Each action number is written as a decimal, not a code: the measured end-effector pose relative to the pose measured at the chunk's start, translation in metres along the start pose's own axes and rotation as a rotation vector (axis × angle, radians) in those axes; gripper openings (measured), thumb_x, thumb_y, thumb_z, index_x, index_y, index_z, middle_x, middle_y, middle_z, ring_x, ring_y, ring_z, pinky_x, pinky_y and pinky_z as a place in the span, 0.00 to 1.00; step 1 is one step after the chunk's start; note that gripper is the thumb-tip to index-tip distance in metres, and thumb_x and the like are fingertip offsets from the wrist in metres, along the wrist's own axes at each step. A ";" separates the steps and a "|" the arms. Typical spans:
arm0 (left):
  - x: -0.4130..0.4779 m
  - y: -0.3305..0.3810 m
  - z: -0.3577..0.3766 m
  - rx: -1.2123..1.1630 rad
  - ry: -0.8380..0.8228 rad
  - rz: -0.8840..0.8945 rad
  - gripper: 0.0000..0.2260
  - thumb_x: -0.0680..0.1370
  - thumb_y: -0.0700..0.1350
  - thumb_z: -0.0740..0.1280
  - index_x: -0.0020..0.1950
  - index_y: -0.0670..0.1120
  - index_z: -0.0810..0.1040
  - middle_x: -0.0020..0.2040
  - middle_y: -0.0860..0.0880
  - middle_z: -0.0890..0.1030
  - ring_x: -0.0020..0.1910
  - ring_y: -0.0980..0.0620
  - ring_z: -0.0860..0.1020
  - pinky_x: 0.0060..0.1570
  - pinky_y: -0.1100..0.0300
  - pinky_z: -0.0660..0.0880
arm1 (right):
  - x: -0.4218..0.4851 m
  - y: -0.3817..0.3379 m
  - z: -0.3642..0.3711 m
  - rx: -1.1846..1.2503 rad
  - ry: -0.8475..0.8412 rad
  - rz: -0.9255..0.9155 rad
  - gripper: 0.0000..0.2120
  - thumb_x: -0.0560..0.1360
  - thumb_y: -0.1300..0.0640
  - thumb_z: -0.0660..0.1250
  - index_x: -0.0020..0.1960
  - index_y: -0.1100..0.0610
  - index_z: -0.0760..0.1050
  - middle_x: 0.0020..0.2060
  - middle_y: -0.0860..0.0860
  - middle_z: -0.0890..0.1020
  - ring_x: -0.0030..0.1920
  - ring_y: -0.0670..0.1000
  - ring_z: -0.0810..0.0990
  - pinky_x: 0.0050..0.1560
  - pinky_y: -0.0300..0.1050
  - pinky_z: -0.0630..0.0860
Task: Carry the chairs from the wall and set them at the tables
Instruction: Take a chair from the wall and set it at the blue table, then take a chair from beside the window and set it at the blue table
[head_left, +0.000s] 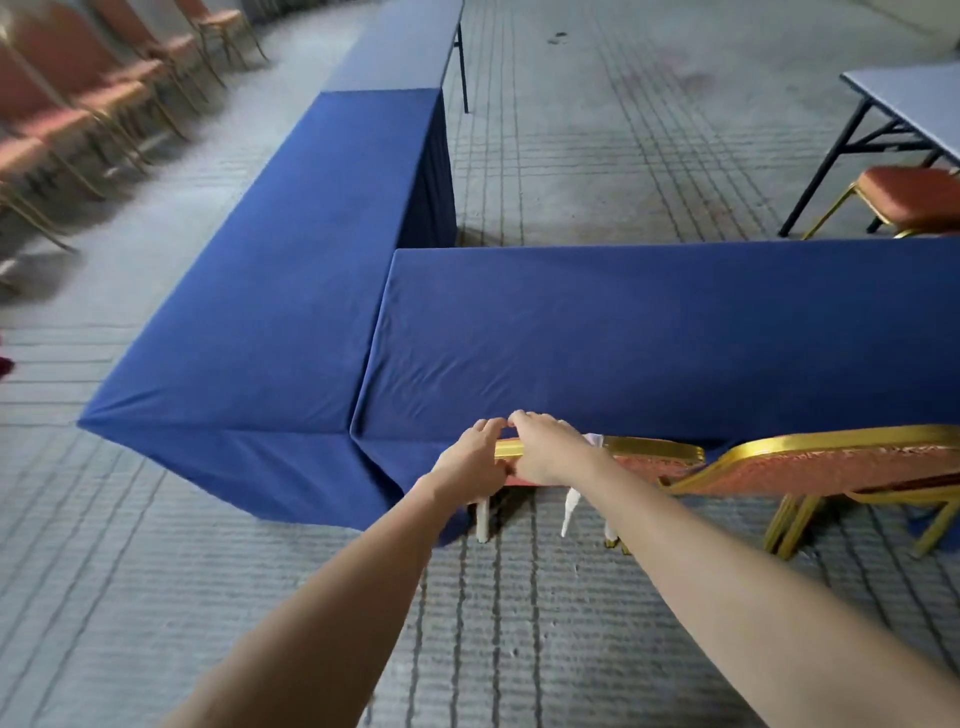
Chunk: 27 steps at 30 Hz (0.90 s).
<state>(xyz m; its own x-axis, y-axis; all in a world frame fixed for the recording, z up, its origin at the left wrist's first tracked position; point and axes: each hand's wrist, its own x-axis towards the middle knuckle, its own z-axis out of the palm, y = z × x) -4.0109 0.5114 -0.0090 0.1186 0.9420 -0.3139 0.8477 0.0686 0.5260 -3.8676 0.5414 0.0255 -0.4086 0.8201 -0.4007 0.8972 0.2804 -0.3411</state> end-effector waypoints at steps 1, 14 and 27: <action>-0.015 -0.020 -0.012 -0.018 0.007 -0.021 0.26 0.76 0.45 0.66 0.73 0.53 0.65 0.69 0.52 0.70 0.67 0.50 0.70 0.61 0.47 0.73 | 0.001 -0.024 0.006 0.002 -0.001 -0.029 0.26 0.74 0.50 0.67 0.69 0.55 0.66 0.65 0.52 0.74 0.66 0.57 0.72 0.62 0.54 0.70; -0.284 -0.343 -0.160 -0.162 0.318 -0.333 0.24 0.77 0.46 0.65 0.73 0.51 0.69 0.71 0.53 0.71 0.72 0.51 0.66 0.67 0.57 0.67 | 0.023 -0.413 0.130 -0.005 -0.152 -0.357 0.25 0.79 0.46 0.61 0.73 0.51 0.64 0.71 0.48 0.70 0.66 0.52 0.72 0.60 0.48 0.72; -0.427 -0.542 -0.265 -0.219 0.459 -0.597 0.22 0.79 0.49 0.64 0.73 0.49 0.69 0.72 0.48 0.71 0.73 0.50 0.65 0.71 0.54 0.64 | 0.079 -0.698 0.193 -0.054 -0.277 -0.668 0.27 0.77 0.44 0.64 0.74 0.49 0.65 0.72 0.50 0.71 0.70 0.52 0.70 0.66 0.51 0.71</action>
<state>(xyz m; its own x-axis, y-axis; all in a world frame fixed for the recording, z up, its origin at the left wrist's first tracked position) -4.6584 0.1594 0.0491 -0.5914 0.7633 -0.2598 0.5737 0.6248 0.5296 -4.5583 0.3146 0.0678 -0.8934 0.3111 -0.3242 0.4455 0.7073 -0.5489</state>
